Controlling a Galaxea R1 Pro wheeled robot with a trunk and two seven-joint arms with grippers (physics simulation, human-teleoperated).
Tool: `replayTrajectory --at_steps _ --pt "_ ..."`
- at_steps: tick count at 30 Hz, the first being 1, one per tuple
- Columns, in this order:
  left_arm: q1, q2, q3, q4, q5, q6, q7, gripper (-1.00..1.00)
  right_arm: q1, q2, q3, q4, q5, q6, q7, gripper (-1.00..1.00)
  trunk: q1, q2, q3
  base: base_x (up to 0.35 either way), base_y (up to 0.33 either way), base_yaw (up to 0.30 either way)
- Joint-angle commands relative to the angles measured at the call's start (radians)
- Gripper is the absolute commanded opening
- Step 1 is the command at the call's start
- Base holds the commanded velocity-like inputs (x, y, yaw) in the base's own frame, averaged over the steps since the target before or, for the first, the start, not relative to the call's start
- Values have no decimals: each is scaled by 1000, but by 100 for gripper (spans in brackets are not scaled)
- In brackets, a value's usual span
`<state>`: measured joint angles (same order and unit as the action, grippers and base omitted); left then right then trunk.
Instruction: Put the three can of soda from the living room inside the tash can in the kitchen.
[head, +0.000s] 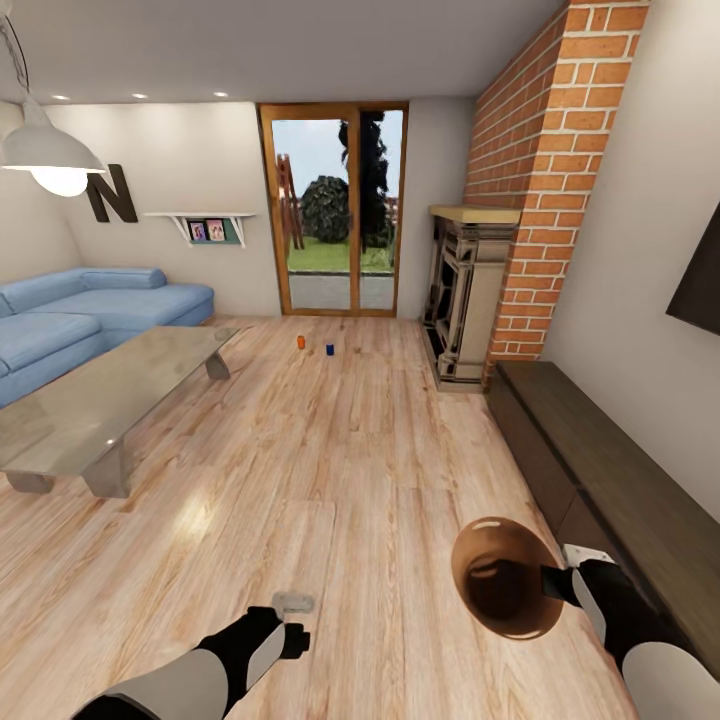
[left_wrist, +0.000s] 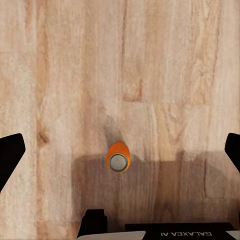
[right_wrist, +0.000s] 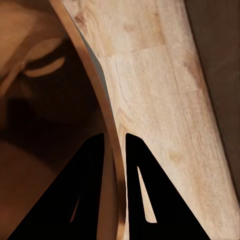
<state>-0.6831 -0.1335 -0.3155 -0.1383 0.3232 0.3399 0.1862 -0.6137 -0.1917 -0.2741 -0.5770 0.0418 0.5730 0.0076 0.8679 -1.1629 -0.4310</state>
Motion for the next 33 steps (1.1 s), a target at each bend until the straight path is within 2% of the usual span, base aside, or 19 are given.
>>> replayTrajectory --at_steps 1,10,14,15,23,33 --pt "1 0 0 1 0 -4 0 100 0 0 0 7 -8 -10 5 -100 0 0 0 0 0 0" --pt "2 0 -2 3 0 -21 0 100 0 -1 0 28 -7 -26 6 -100 0 0 0 0 0 0" --pt "3 -1 -3 3 -1 -46 1 100 11 -4 0 48 -2 -100 6 -100 0 0 0 0 0 0" --pt "-3 -6 -8 -3 -1 -43 -5 100 14 -3 5 43 11 -104 8 -100 0 0 0 0 0 0" --pt "-6 -6 -17 -18 -1 -43 -6 100 14 -3 6 3 12 -104 14 -100 0 0 0 0 0 0" --pt "-6 -6 -17 -18 -1 -43 -6 100 14 -3 6 2 12 -104 14 -100 0 0 0 0 0 0"
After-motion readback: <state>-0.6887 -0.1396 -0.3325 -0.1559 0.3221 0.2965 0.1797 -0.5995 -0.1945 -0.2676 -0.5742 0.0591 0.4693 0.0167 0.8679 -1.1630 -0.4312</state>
